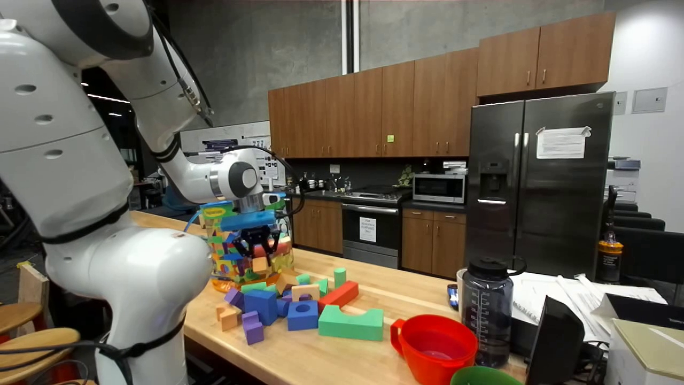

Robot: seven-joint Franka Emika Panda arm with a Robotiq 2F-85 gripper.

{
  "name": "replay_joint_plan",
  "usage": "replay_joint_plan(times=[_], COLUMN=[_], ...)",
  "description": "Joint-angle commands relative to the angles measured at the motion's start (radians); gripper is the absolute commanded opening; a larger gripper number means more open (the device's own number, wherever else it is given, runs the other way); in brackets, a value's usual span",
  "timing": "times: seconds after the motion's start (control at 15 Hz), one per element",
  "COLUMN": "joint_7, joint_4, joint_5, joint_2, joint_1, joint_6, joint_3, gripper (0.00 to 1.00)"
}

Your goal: Take the yellow block out of the bag

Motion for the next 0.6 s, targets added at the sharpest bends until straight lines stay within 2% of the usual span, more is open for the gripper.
replay_joint_plan(times=[0.0,0.53], joint_7=[-0.011,0.000], joint_4=[-0.016,-0.014], joint_5=[0.015,0.019], joint_2=[0.000,0.025], joint_1=[0.018,0.026], joint_6=[0.009,0.026], joint_3=[-0.016,-0.009], gripper=[0.15,0.15])
